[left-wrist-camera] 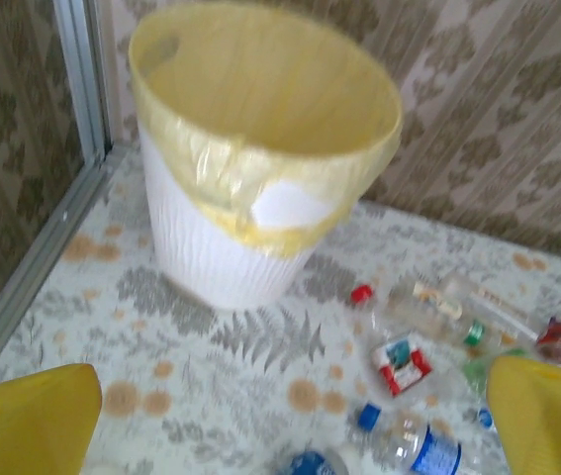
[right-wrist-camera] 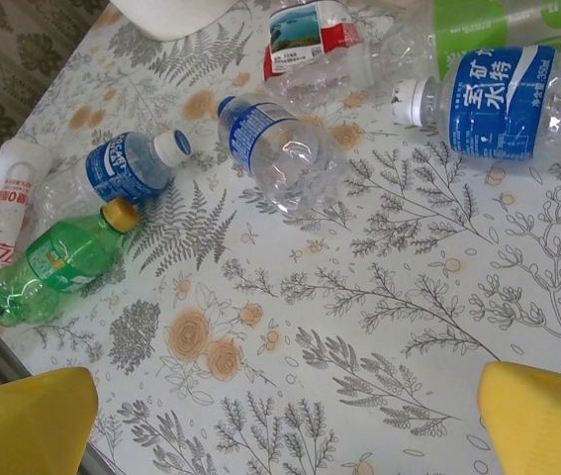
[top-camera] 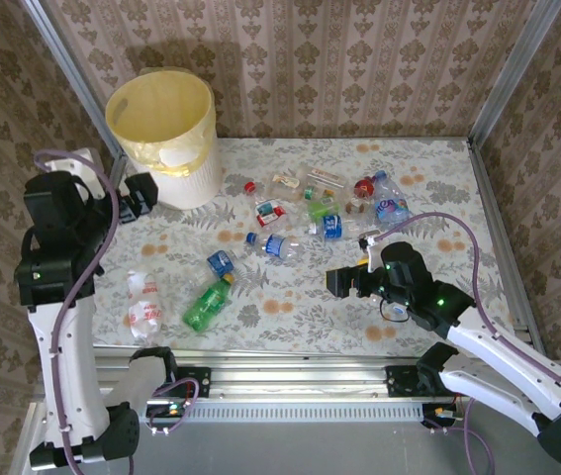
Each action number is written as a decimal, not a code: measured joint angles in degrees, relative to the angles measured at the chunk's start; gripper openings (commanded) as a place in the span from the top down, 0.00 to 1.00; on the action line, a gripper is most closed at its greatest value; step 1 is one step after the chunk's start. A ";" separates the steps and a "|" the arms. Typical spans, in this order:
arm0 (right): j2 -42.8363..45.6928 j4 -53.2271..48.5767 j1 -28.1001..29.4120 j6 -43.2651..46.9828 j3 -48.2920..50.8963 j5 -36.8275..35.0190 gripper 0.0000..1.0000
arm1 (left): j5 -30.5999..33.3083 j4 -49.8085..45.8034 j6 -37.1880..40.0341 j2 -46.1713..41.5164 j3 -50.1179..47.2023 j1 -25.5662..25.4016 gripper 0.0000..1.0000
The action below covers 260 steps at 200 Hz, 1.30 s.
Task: Throw the plastic bottles in the bin
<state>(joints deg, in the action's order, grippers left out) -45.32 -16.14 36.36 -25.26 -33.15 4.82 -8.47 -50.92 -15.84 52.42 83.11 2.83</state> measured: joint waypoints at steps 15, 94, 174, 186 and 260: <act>-0.22 0.00 0.00 0.00 0.00 0.11 0.00 | 0.17 -1.64 -0.02 -1.49 -3.30 0.09 0.00; 0.74 -0.90 -0.07 0.70 0.00 0.17 0.00 | 3.06 -7.52 0.15 -3.23 -10.73 0.22 0.00; 1.03 -0.83 -0.11 1.27 0.26 0.44 0.00 | 4.85 -14.53 0.85 -2.89 -12.83 0.26 0.00; 1.03 -0.83 -0.11 1.31 0.28 0.59 0.00 | 4.63 -15.32 0.83 -2.89 -13.94 0.26 0.00; 1.09 -0.85 -0.74 1.57 0.28 1.68 0.00 | 2.73 -19.34 -0.50 -3.82 -22.53 0.57 0.00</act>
<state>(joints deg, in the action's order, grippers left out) -44.23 -16.99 35.62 -23.68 -32.86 6.50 -5.74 -70.26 -16.34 48.60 60.58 3.40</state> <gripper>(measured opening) 0.999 0.997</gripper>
